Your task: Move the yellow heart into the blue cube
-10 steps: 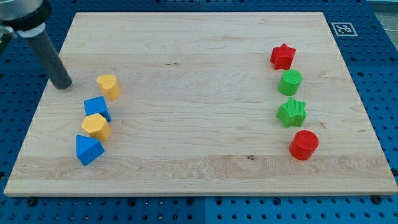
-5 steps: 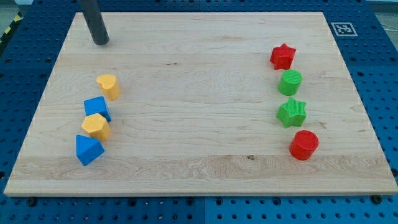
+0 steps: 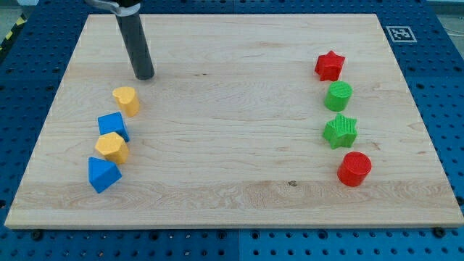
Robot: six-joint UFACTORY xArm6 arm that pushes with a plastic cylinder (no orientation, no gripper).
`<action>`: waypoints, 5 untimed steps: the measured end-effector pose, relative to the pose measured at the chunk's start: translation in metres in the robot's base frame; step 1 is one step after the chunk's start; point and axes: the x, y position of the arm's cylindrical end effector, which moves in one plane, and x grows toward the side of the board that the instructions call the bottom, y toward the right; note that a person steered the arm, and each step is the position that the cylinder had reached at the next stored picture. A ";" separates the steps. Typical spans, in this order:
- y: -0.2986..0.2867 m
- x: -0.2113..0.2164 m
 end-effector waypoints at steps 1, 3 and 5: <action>0.000 0.022; 0.000 0.053; 0.002 0.052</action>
